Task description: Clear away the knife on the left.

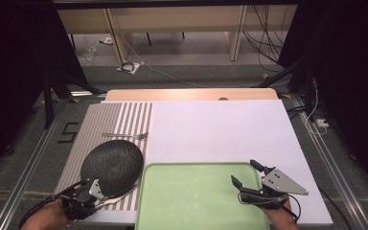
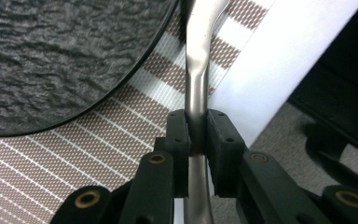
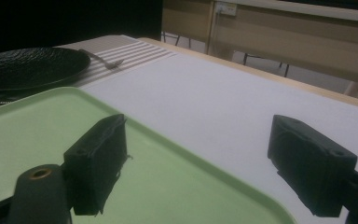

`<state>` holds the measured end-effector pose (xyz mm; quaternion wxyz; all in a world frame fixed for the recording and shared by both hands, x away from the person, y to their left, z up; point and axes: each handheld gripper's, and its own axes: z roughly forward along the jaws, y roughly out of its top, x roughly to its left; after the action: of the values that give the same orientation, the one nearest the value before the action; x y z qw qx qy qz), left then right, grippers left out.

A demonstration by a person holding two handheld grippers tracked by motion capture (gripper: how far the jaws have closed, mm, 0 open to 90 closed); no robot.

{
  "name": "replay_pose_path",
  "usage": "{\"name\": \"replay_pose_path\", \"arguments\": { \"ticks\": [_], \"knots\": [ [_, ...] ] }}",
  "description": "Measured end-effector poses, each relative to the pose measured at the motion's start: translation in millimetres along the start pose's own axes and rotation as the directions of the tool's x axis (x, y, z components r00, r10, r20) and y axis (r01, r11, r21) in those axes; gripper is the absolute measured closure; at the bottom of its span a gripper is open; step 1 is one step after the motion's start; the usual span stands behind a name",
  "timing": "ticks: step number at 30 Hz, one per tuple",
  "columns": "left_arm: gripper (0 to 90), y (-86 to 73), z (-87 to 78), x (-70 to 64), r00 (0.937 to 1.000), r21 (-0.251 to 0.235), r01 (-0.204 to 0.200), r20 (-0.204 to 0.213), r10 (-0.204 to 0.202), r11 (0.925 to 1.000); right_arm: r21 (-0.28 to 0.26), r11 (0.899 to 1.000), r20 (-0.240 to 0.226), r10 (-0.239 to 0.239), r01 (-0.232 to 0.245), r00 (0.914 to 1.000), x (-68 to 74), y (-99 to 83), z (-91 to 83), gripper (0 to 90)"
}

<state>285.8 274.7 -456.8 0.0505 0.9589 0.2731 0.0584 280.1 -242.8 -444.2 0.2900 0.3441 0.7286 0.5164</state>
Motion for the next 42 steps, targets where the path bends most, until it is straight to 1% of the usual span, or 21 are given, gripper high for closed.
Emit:
{"name": "replay_pose_path", "arguments": {
  "ticks": [3,12,15,18,19,21,22,23,25,26,27,29,30,32,34,35,36,37,39,41,42],
  "knots": [
    [79.4,-1.1,-1.9,-1.1,1.0,0.013,0.005,-0.001,-0.005,0.9999,0.002,1.0,0.001,-0.002,0.002,1.0,0.1,0.1,-0.4,20.5],
    [79.4,-3.0,-12.6,-5.5,1.0,-0.004,-0.003,0.002,0.003,1.0,0.003,1.0,-0.001,-0.005,0.005,1.0,0.3,0.1,-0.4,20.5],
    [79.4,-0.9,-16.2,-7.2,0.9998,-0.046,-0.009,0.015,0.01,0.9989,0.002,1.0,-0.001,-0.006,0.006,1.0,0.2,0.1,-0.2,20.5],
    [79.4,2.3,-18.0,-9.2,0.9998,-0.06,-0.019,0.006,0.02,0.998,0.001,1.0,0.0,-0.007,0.007,1.0,0.1,0.2,-0.5,20.5],
    [79.4,4.2,-18.5,-10.7,0.9996,-0.064,-0.029,-0.005,0.028,0.9975,0.0,1.0,0.0,-0.006,0.006,1.0,0.1,0.2,-0.5,20.5],
    [79.4,11.1,-20.5,-13.7,0.9989,-0.101,-0.044,-0.021,0.042,0.994,0.001,1.0,0.0,-0.008,0.008,1.0,0.1,0.1,-0.7,20.5],
    [79.4,11.1,-20.5,-13.7,0.9989,-0.101,-0.044,-0.021,0.042,0.994,0.001,1.0,0.0,-0.008,0.008,1.0,0.1,0.1,-0.7,20.5],
    [79.4,13.9,-20.9,-14.9,0.999,-0.123,-0.042,-0.021,0.04,0.9916,-0.003,1.0,-0.002,-0.007,0.007,1.0,0.2,0.1,-0.6,20.5],
    [79.4,20.4,-21.5,-19.2,0.9981,-0.152,-0.06,-0.023,0.057,0.9866,-0.002,1.0,-0.001,-0.004,0.004,1.0,0.1,0.3,-0.7,20.5],
    [79.4,27.8,-22.5,-23.3,0.9982,-0.186,-0.06,-0.017,0.058,0.9808,-0.002,1.0,-0.001,-0.002,0.002,1.0,0.2,0.1,-0.2,20.5],
    [79.4,27.8,-22.5,-23.3,0.9982,-0.186,-0.06,-0.017,0.058,0.9808,-0.002,1.0,-0.001,-0.002,0.002,1.0,0.2,0.1,-0.2,20.5],
    [79.4,37.3,-24.3,-27.5,0.9992,-0.221,-0.039,-0.006,0.039,0.9746,-0.001,1.0,-0.001,-0.008,0.008,1.0,0.3,0.0,-0.5,20.5],
    [79.4,41.1,-24.3,-30.3,0.9989,-0.227,-0.047,-0.009,0.046,0.9727,-0.005,1.0,-0.002,-0.005,0.005,1.0,0.4,0.0,-0.4,20.5],
    [79.4,44.2,-23.8,-32.3,0.9992,-0.234,-0.039,-0.002,0.039,0.9714,-0.004,1.0,-0.001,-0.004,0.004,1.0,0.3,0.1,-0.5,20.5],
    [79.4,53.6,-23.2,-37.3,0.9997,-0.248,-0.02,0.007,0.022,0.9685,-0.002,1.0,-0.002,-0.007,0.007,1.0,0.3,0.0,-0.7,20.5],
    [79.4,53.6,-23.2,-37.3,0.9997,-0.248,-0.02,0.007,0.022,0.9685,-0.005,1.0,-0.002,-0.004,0.004,1.0,0.2,0.1,-0.6,20.5],
    [79.4,56.4,-23.2,-38.4,0.9999,-0.257,-0.001,0.01,0.004,0.9664,-0.005,1.0,-0.002,-0.004,0.004,1.0,0.2,0.1,-0.6,20.5],
    [79.4,61.0,-24.2,-40.5,0.9995,-0.272,0.031,0.02,-0.027,0.9617,-0.003,1.0,-0.003,0.0,0.0,1.0,-0.1,0.2,-0.6,20.5],
    [79.4,64.7,-26.5,-42.4,0.9985,-0.274,0.055,0.017,-0.053,0.9601,-0.002,1.0,-0.002,-0.001,0.001,1.0,-0.2,0.0,-0.7,20.5],
    [79.4,67.0,-28.3,-43.7,0.997,-0.289,0.077,0.028,-0.072,0.9541,-0.004,1.0,-0.001,0.0,0.0,1.0,-0.4,0.2,-1.0,20.5],
    [79.4,68.3,-29.2,-44.1,0.9964,-0.293,0.084,0.038,-0.076,0.9526,-0.006,1.0,-0.003,0.002,-0.002,1.0,-0.6,0.3,-0.9,20.5]
  ]
}}
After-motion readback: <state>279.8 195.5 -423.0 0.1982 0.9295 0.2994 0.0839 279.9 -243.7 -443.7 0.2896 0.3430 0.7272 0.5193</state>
